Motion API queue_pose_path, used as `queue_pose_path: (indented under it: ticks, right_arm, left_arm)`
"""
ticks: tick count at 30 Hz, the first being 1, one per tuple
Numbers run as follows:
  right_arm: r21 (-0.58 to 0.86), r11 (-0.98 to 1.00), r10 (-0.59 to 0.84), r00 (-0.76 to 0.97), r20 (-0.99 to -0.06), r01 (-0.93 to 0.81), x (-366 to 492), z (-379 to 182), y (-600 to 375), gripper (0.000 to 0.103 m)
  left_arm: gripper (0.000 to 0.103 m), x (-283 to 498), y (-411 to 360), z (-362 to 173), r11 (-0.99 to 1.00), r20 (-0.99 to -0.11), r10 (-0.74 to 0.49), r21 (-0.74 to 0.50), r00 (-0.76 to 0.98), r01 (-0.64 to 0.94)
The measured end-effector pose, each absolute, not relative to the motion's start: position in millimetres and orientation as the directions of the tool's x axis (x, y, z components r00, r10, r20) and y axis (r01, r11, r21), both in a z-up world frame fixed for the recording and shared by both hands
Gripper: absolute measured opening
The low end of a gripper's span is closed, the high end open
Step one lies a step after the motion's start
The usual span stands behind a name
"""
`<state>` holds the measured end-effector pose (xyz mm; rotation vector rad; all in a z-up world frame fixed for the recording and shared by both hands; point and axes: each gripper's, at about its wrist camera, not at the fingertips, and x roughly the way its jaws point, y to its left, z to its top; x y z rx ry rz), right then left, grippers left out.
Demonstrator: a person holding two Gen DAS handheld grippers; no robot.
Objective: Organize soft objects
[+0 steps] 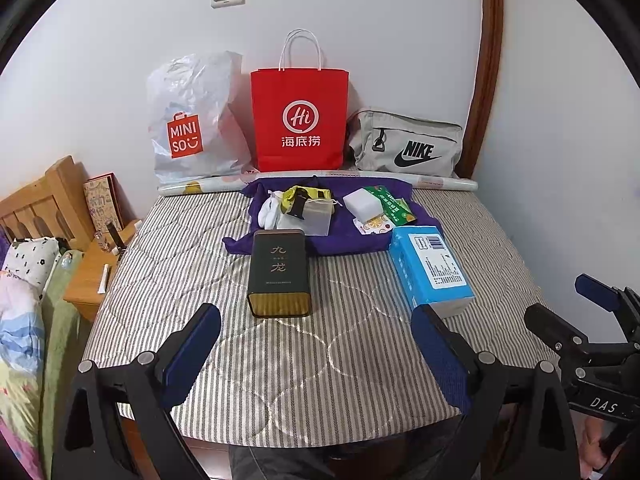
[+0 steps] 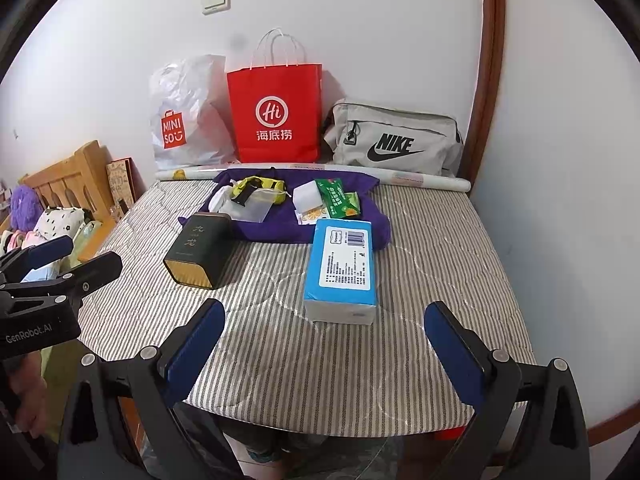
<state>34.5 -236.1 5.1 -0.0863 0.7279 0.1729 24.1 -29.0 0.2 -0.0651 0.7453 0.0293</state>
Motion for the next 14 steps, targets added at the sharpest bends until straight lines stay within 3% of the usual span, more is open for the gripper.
queue_pose_path:
  ticks: [14]
  right_arm:
    - [-0.021, 0.981, 0.129, 0.731, -0.670, -0.192, 37.0, 2.0, -236.1, 0.099]
  left_arm:
    - [0.096, 28.8, -29.7, -5.9, 0.998, -0.667, 0.002, -0.045, 0.745, -0.044]
